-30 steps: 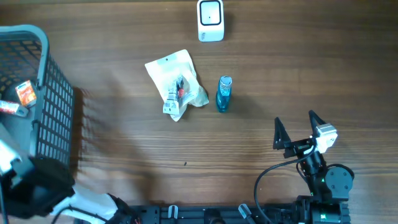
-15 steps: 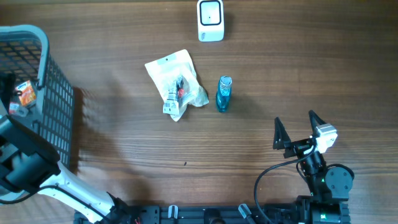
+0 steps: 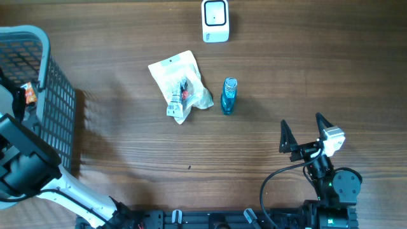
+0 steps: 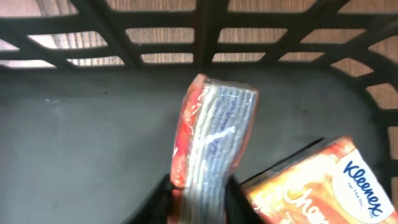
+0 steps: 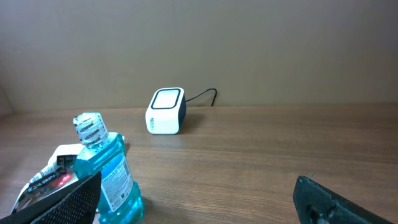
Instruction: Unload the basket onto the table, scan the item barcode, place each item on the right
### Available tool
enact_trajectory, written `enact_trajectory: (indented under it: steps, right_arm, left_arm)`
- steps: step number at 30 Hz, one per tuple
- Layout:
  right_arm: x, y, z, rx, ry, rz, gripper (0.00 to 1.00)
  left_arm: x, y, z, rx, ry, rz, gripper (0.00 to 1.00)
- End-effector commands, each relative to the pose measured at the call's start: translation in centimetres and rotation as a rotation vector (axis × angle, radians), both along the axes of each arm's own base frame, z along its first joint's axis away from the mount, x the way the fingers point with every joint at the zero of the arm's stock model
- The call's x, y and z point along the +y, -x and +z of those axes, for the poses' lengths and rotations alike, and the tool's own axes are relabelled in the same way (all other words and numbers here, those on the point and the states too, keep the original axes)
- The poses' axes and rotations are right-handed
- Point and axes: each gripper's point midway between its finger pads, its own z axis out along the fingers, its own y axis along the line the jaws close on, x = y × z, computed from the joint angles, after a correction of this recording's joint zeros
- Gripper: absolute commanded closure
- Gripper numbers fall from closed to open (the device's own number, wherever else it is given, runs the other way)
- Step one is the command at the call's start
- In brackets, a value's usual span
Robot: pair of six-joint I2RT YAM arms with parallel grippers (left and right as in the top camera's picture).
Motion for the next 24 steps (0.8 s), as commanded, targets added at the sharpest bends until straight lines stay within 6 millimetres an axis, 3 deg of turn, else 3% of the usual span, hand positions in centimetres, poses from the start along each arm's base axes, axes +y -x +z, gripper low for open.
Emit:
enact_trajectory:
  steps: [1,3,4,8,10,11,12,14,16,18,21,22,23,24]
  right_arm:
    - [0.0,0.0,0.1,-0.01,0.017,-0.004,0.0]
    - [0.0,0.0,0.1,-0.01,0.017,-0.004,0.0]
    - [0.0,0.0,0.1,-0.009,0.018,-0.004,0.0]
    - [0.0,0.0,0.1,-0.01,0.017,-0.004,0.0]
    - [0.0,0.0,0.1,-0.01,0.017,-0.004,0.0]
    - [0.0,0.0,0.1,-0.009,0.017,-0.004,0.0]
    - [0.0,0.0,0.1,-0.01,0.017,-0.004,0.0]
    - [0.0,0.0,0.1,-0.01,0.017,-0.004,0.0]
    - [0.0,0.0,0.1,-0.01,0.017,-0.004,0.0]
    - [0.0,0.0,0.1,-0.01,0.018,-0.004,0.0]
    - [0.0,0.0,0.1,-0.01,0.017,-0.004,0.0]
    - [0.0,0.0,0.1,-0.01,0.018,-0.004,0.0]
    - [0.0,0.0,0.1,-0.01,0.017,-0.004,0.0]
    - [0.0,0.0,0.1,-0.009,0.017,-0.004,0.0]
  left_arm:
    - [-0.4,1.1,-0.3,0.039,0.02,0.003,0.96]
    - [-0.6,1.4,1.7,0.022,0.006,0.004,0.96]
    - [-0.8,1.4,3.9,-0.011,-0.023,0.002,0.96]
    - [-3.1,0.0,16.2,-0.313,-0.146,-0.07,0.96]
    - [-6.8,-1.3,23.9,-0.546,-0.193,-0.19,0.96]
    - [-9.9,-1.7,27.6,-0.661,-0.2,-0.281,0.96]
    - [-12.8,-2.1,30.1,-0.742,-0.191,-0.364,0.96]
    - [-20.7,-3.1,33.6,-0.858,-0.136,-0.575,0.96]
    - [-29.6,-4.2,33.5,-0.863,-0.021,-0.794,0.96]
    - [-35.5,-5.3,30.4,-0.763,0.07,-0.921,0.96]
    - [-43.3,-7.0,22.4,-0.503,0.184,-1.075,0.96]
    - [-46.2,-7.6,18.8,-0.406,0.229,-1.131,0.96]
    - [-48.3,-8.2,15.3,-0.317,0.256,-1.165,0.96]
    - [-49.0,-8.6,12.6,-0.243,0.248,-1.169,0.96]
